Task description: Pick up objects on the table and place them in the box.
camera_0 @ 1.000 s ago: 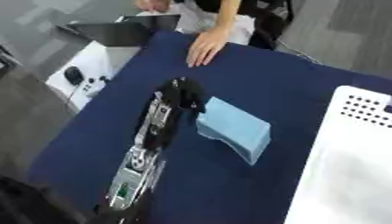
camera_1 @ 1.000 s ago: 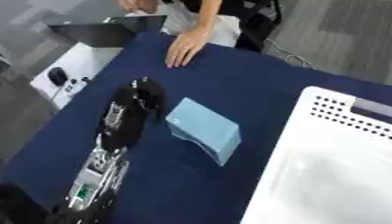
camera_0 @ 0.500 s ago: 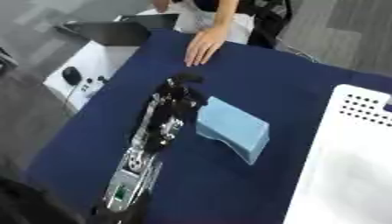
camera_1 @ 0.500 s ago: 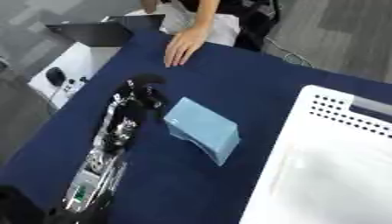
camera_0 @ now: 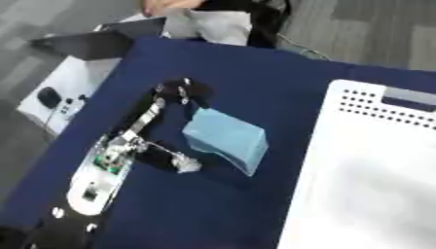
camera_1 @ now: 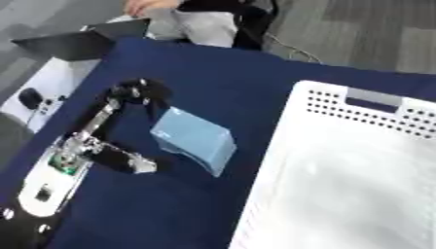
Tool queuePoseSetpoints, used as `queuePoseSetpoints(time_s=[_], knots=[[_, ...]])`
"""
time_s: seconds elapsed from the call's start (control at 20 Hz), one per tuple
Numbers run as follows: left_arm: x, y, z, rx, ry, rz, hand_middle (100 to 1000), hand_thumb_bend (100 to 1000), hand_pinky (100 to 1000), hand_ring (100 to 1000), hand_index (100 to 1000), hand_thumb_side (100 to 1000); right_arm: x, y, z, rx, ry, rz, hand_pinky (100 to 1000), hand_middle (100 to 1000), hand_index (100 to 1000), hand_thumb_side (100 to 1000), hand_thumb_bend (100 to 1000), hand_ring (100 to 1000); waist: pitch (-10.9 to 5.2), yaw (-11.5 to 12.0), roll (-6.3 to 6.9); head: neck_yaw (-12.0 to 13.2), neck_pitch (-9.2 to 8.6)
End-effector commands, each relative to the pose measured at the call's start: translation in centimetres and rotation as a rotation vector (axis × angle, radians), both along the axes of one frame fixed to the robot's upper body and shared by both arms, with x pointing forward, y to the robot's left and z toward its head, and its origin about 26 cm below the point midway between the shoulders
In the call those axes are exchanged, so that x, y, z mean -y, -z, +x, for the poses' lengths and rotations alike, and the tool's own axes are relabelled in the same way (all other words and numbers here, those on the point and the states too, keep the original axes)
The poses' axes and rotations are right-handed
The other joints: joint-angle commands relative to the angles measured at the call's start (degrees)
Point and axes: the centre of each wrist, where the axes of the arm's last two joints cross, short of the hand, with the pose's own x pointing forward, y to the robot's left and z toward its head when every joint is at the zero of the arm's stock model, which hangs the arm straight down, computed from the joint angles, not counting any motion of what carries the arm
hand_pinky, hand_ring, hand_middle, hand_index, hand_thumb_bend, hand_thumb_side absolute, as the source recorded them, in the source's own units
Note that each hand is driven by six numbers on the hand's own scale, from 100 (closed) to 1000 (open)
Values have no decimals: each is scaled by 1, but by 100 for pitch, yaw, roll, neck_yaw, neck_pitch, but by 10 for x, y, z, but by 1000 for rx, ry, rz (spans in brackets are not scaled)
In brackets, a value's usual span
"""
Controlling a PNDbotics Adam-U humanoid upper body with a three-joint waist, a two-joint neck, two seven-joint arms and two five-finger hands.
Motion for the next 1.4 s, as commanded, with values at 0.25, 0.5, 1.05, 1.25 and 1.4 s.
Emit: queuePoseSetpoints(time_s=[0.25, 0.5, 1.05, 1.25, 1.4], knots=[[-22, -46, 12, 109, -43, 369, 721, 852, 516, 676, 830, 236, 1, -9, -1, 39, -10, -30, 816, 672, 973, 733, 100, 685, -32, -85, 64, -283, 143], [-35, -62, 21, 143, -51, 509, 720, 855, 560, 687, 835, 289, -2, -10, -1, 40, -18, -37, 818, 674, 981, 732, 100, 686, 1, -158, 97, -410, 346], [-51, -72, 37, 135, -35, 694, 715, 865, 627, 699, 835, 394, -6, -13, 0, 53, -27, -54, 823, 677, 998, 729, 100, 688, 108, -241, 155, -449, 910], [-56, -69, 40, 94, -36, 743, 715, 870, 637, 699, 835, 423, -7, -14, 0, 59, -26, -59, 822, 677, 997, 729, 100, 688, 134, -252, 173, -454, 955], [-59, -67, 42, 78, -37, 761, 712, 869, 636, 698, 835, 424, -7, -15, 0, 61, -28, -59, 822, 677, 997, 729, 100, 688, 146, -261, 176, -527, 957]])
